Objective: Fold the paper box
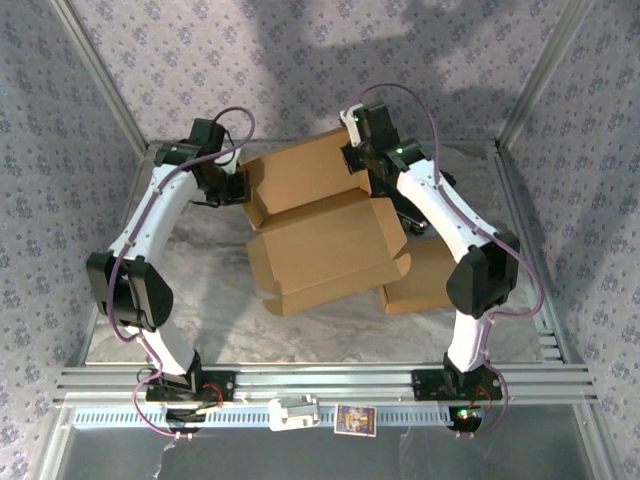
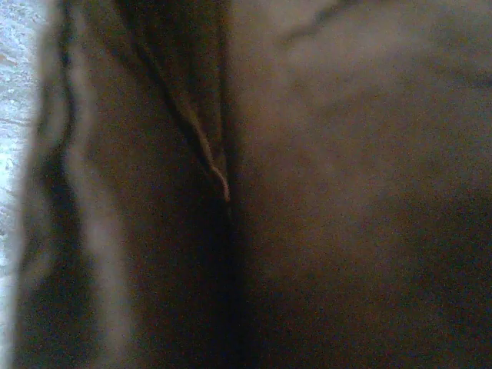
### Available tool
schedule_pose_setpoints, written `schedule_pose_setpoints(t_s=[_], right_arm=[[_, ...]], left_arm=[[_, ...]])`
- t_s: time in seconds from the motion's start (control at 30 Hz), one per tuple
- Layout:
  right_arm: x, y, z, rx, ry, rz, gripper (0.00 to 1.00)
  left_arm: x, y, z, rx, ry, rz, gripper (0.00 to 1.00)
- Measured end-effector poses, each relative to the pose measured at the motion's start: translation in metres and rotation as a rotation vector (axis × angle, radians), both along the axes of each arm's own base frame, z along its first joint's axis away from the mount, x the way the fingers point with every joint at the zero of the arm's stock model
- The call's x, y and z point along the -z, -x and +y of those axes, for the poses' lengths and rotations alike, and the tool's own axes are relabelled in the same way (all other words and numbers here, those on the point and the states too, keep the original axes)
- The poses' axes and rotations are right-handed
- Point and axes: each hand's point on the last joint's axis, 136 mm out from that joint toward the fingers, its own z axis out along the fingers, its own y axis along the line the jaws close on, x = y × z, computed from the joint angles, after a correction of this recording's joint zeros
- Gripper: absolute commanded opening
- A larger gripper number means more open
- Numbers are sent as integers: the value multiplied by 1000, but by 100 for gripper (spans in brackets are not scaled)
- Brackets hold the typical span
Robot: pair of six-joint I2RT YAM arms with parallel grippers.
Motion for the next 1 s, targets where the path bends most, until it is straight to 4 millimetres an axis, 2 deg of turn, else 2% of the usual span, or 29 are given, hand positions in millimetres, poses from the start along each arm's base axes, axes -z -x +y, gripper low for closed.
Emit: schedule_pose_setpoints(t_s=[0.2, 0.37, 0.4, 0.57, 0.7, 0.8, 1.0], right_arm=[[-7, 0, -7, 99, 73, -44, 0], [-14, 2, -5, 140, 79, -59, 0], [-14, 3, -3, 138, 62, -50, 2], [-14, 4, -1, 109, -44, 11, 29], [-16, 9, 0, 78, -112, 55, 43], [-20, 16, 2, 59, -139, 73, 48], [-31, 24, 0, 48, -154, 62, 48]], left_arm=[[-2, 2, -7, -4, 6, 3, 0], [-4, 0, -6, -22, 8, -1, 0], [-4, 0, -6, -23, 8, -1, 0], [-4, 0, -6, -31, 9, 0, 0], [-5, -1, -6, -40, 14, -2, 0], [-5, -2, -6, -43, 18, -4, 0], [-8, -4, -8, -40, 25, -9, 0]])
